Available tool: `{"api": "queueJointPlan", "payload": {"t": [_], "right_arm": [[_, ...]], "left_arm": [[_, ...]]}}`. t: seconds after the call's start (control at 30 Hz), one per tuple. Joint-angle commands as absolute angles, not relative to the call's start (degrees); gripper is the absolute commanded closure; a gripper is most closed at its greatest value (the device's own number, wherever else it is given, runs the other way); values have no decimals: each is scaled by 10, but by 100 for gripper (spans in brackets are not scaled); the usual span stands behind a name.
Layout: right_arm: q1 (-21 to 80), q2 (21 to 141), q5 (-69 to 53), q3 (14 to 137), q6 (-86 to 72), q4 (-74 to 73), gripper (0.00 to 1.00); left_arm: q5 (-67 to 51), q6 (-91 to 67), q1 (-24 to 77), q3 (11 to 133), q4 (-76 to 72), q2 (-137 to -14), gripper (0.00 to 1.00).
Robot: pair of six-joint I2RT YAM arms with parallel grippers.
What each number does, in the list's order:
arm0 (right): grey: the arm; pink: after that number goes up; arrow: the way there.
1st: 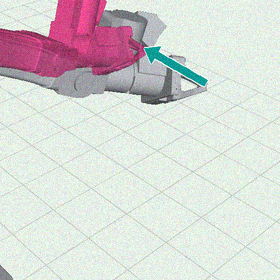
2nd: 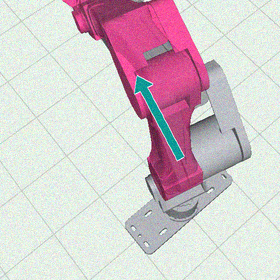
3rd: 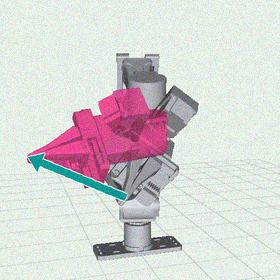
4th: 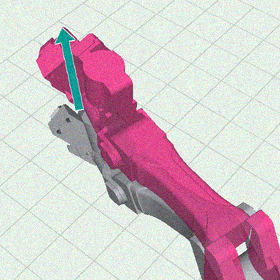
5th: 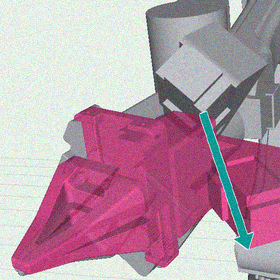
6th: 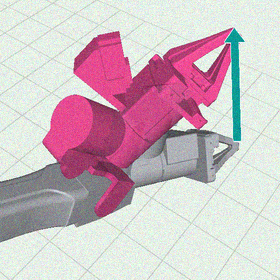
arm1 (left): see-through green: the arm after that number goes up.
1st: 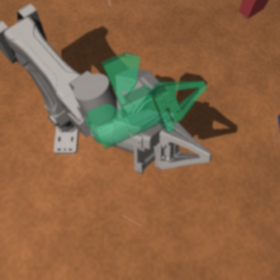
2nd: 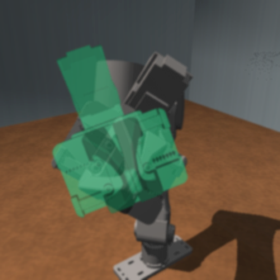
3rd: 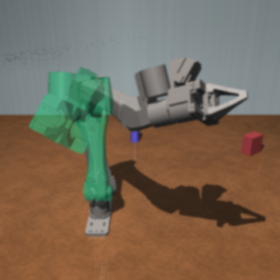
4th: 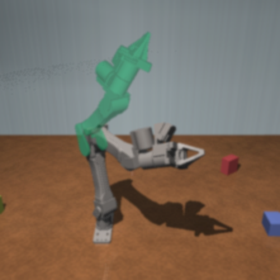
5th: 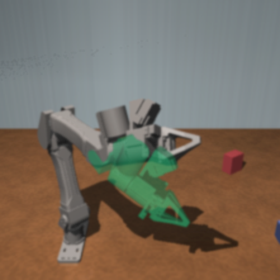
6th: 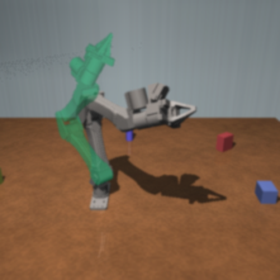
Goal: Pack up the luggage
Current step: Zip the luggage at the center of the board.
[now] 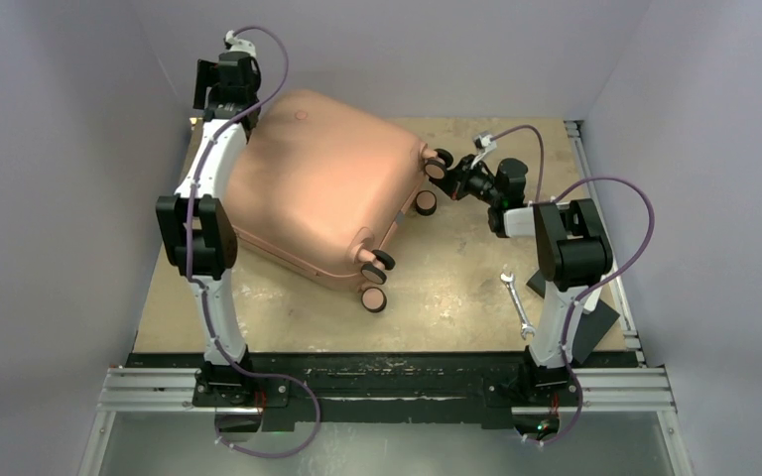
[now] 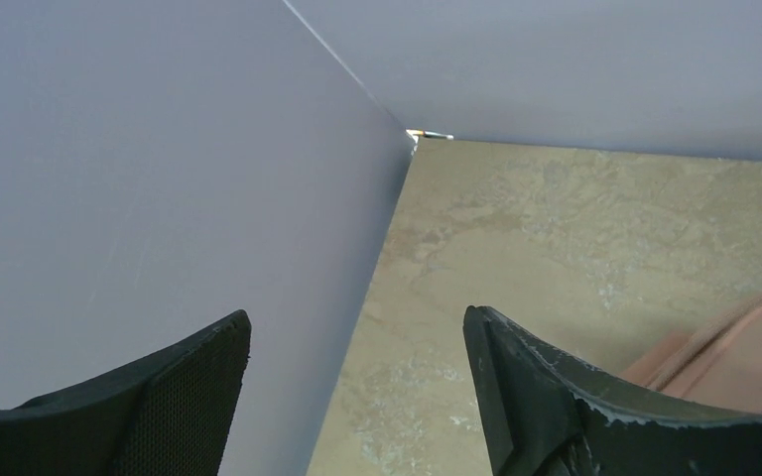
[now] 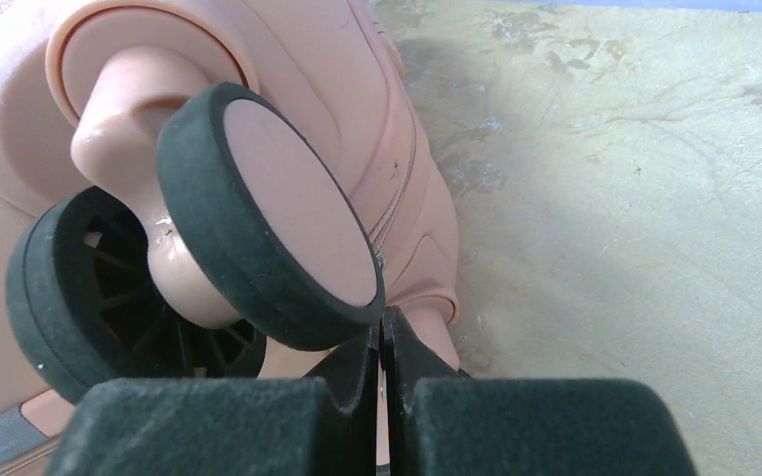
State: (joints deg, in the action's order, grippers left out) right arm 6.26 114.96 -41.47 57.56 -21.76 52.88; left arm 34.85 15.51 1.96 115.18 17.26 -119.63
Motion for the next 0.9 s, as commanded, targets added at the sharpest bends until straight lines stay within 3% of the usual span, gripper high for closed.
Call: {"api": "queueJointPlan", "payload": {"t": [0.0,0.17,0.4,0.87], "right_arm": [[45,1118,-363,556,-189,536,100],[44,1110,-364,545,-185,540,100],[45,1101,-366,543,-177,538,100],[45,1172,-388,619,-189,570,100]], "left_arm": [[408,150,9,1224,176,-1238,21],[462,196,-11,1260,144,-1311,20],[430,228,-19,1262,142,-1378,21],[152,229,-5,1154,97,-1373,27]]}}
